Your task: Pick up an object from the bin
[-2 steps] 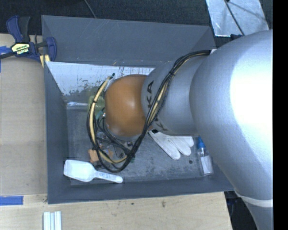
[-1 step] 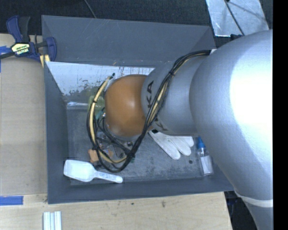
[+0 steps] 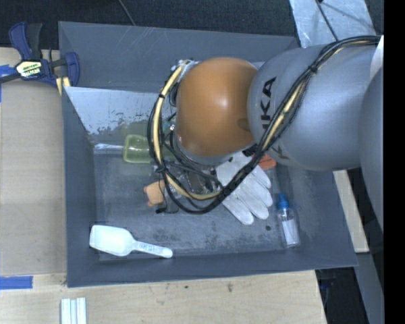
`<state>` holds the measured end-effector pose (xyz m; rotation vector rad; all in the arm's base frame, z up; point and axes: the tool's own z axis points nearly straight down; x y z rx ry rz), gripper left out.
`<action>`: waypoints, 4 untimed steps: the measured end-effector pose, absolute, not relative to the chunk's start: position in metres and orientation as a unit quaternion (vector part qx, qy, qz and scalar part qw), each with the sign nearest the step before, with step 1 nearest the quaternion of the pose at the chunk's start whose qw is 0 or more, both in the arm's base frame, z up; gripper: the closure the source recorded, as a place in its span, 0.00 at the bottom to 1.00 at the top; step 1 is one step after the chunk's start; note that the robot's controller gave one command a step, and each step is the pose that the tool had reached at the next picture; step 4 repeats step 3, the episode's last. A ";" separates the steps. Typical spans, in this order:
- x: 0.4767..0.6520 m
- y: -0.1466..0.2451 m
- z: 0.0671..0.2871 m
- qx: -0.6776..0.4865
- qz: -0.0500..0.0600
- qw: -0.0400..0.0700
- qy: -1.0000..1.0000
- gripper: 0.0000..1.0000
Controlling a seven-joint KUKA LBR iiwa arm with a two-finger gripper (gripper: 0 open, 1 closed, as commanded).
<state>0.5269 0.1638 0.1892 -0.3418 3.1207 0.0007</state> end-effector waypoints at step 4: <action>0.540 0.149 0.249 -0.108 0.000 0.000 0.994 1.00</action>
Offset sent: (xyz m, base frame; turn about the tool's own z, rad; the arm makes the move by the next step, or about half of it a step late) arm 0.0234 -0.0252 0.0944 0.0028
